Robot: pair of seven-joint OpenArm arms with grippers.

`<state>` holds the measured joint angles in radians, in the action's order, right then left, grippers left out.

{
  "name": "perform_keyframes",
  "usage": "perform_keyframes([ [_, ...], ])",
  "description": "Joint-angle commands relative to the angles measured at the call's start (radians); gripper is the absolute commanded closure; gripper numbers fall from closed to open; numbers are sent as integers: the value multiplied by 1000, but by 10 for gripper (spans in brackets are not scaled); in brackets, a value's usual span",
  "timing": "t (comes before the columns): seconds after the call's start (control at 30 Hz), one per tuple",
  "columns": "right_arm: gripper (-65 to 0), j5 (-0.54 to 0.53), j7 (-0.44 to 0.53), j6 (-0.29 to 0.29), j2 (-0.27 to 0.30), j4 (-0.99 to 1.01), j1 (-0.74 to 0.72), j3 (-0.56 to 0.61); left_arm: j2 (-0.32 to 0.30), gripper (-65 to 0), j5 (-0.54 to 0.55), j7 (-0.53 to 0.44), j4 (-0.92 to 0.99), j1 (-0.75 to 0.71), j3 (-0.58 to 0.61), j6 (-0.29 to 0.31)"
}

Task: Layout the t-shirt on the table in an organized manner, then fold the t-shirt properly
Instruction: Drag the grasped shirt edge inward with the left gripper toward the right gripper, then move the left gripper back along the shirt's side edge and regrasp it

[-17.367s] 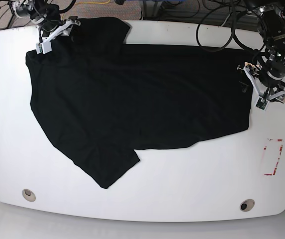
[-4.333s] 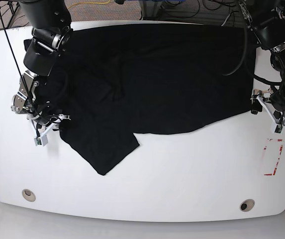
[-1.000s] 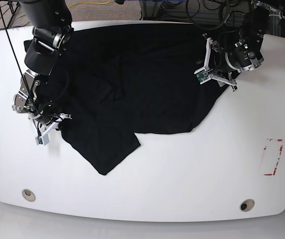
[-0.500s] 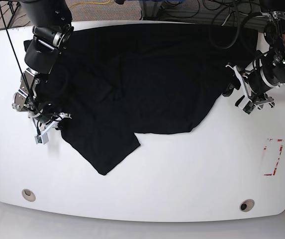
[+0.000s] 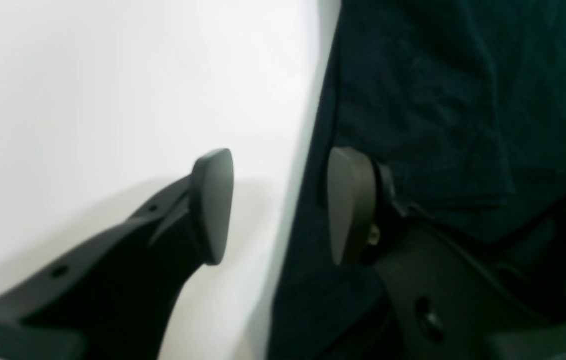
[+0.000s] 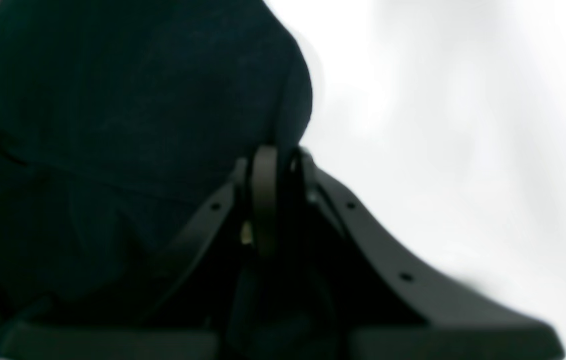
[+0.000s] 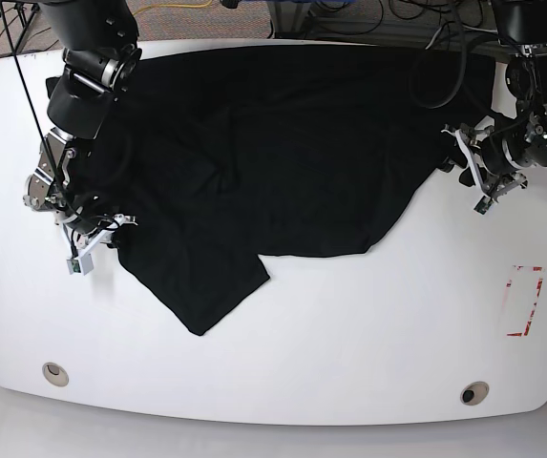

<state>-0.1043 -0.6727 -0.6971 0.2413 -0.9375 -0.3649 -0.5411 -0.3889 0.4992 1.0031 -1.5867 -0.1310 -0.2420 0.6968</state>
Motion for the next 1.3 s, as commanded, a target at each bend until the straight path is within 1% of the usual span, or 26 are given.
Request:
perform_keyframes([
  [0.0,-55,12,-14,-1,11,-12,-12,2,-8,-285,40,-11,-13,9,0,1],
  [0.1,-55,12,-14,-1,11,-12,-12,2,-8,-285,75,-10,-14,6,28,1],
  [0.23,-55,12,-14,-1,11,-12,-12,2,-9,-285,88,-7,-13,6,65,1],
  [0.4,-55,12,-14,-1,11,-12,-12,2,-9,-285,91,43,-14,6,76,1],
  [0.67,-55,12,-14,-1,11,-12,-12,2,-9,-272,92,47,-16,6,77,1],
  [0.77,-55,12,-14,-1,11,-12,-12,2,-9,-225,92,47,-16,6,77,1],
  [0.9,-55,12,-14,-1,11,-12,-12,2,-9,-107,88,47,-16,6,77,1],
  [0.97,-55,12,-14,-1,11,-12,-12,2,-9,-78,86,47,-14,9,77,1],
  [1.27,-55,12,-14,-1,11,-12,-13,2,-6,-53,86,47,-17,12,77,1],
])
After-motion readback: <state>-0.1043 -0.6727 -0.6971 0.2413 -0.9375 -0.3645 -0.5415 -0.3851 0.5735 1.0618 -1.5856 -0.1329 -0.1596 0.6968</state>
